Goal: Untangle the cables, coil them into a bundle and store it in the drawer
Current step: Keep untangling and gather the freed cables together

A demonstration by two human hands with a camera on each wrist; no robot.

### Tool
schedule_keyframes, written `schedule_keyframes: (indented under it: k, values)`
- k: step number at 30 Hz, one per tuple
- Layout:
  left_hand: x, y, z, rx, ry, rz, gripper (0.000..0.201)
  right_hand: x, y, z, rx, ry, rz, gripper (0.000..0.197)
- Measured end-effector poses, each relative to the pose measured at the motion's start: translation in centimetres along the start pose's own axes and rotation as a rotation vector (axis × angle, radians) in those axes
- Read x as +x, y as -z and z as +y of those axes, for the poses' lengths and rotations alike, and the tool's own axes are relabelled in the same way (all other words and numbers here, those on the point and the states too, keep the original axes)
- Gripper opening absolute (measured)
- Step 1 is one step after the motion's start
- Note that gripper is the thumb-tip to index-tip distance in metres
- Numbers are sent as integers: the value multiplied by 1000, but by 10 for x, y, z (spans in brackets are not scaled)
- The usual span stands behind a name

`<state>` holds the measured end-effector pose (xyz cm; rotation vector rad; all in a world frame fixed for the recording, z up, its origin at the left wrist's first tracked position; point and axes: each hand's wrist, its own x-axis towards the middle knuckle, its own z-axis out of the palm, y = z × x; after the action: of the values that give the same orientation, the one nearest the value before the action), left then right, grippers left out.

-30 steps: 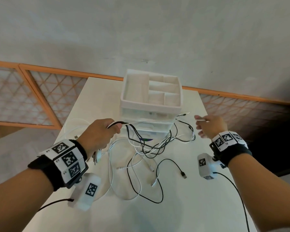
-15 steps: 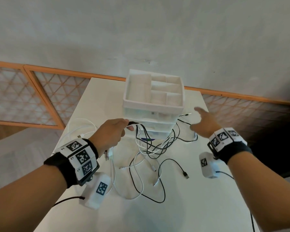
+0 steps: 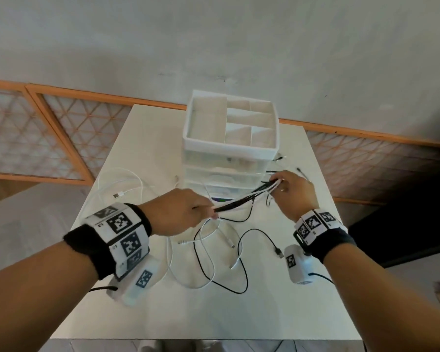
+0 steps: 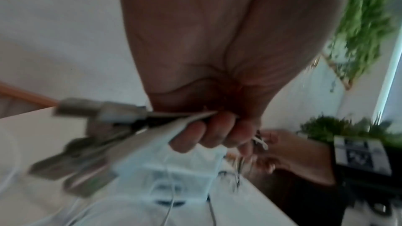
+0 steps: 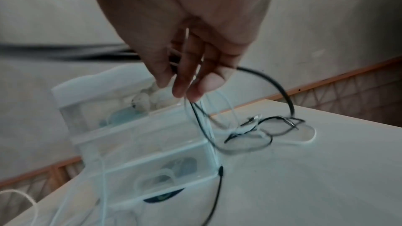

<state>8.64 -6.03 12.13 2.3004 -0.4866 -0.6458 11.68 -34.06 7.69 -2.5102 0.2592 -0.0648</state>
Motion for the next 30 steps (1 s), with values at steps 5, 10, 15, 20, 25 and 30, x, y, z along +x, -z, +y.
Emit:
schedule_keyframes:
  k: [5, 10, 15, 20, 25, 30]
  values:
    - [9, -30, -35, -63, 260, 155, 30, -28, -41, 18, 39, -78, -185, 50]
    - [12, -38, -41, -210, 317, 249, 34, -69, -99, 39, -574, -90, -594, 30]
    - [15, -34, -29, -361, 278, 238, 28, -90, -122, 47, -579, -183, -624, 39]
    - [14, -26, -25, -400, 286, 247, 25, -64, -78, 27, -303, -133, -406, 18]
    - [15, -22, -23, -571, 373, 231, 19, -34, 13, -28, 310, 45, -18, 15]
    - [15, -19, -19, -708, 417, 290, 17, -32, 45, -64, 363, 239, -32, 19]
